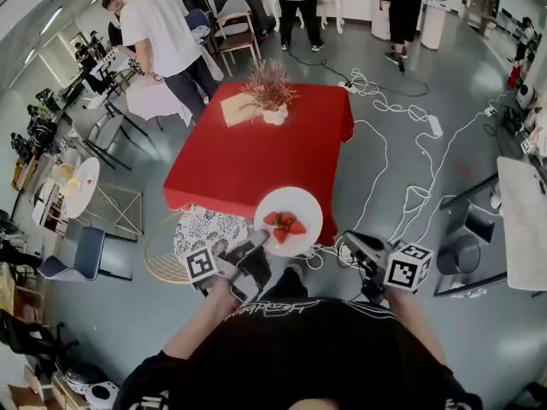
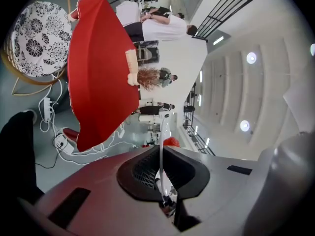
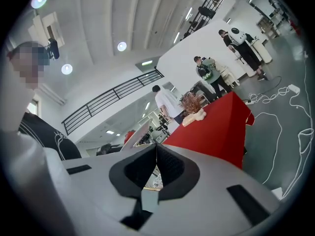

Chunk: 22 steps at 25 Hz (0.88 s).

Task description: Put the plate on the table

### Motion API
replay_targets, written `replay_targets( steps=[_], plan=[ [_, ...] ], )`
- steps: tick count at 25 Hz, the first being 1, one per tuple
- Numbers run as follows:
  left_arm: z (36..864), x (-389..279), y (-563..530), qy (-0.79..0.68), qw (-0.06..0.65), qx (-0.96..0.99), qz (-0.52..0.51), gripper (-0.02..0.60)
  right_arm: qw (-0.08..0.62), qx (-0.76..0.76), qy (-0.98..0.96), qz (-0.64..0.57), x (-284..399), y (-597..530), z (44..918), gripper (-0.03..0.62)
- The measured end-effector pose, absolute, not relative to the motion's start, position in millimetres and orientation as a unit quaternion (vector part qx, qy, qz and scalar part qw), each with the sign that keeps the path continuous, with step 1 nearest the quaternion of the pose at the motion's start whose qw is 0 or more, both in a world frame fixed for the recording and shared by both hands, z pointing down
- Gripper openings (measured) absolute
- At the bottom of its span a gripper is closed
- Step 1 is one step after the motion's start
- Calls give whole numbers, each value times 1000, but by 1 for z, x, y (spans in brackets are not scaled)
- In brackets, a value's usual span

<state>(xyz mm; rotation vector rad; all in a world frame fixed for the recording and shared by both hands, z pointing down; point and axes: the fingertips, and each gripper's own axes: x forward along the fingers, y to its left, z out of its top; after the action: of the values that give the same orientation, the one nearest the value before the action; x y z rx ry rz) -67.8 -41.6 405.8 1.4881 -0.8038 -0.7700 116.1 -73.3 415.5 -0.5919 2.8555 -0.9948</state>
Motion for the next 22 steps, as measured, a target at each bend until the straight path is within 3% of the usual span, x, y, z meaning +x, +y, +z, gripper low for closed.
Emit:
replay_targets(
  steps=[10, 22],
  plan=[
    [406, -37, -90, -313, 616, 653, -310, 17, 42, -224, 916, -330, 134, -91, 411, 8],
    [434, -74, -151, -320, 642, 620, -318, 17, 17, -223, 899, -377, 93, -154, 437, 8]
  ],
)
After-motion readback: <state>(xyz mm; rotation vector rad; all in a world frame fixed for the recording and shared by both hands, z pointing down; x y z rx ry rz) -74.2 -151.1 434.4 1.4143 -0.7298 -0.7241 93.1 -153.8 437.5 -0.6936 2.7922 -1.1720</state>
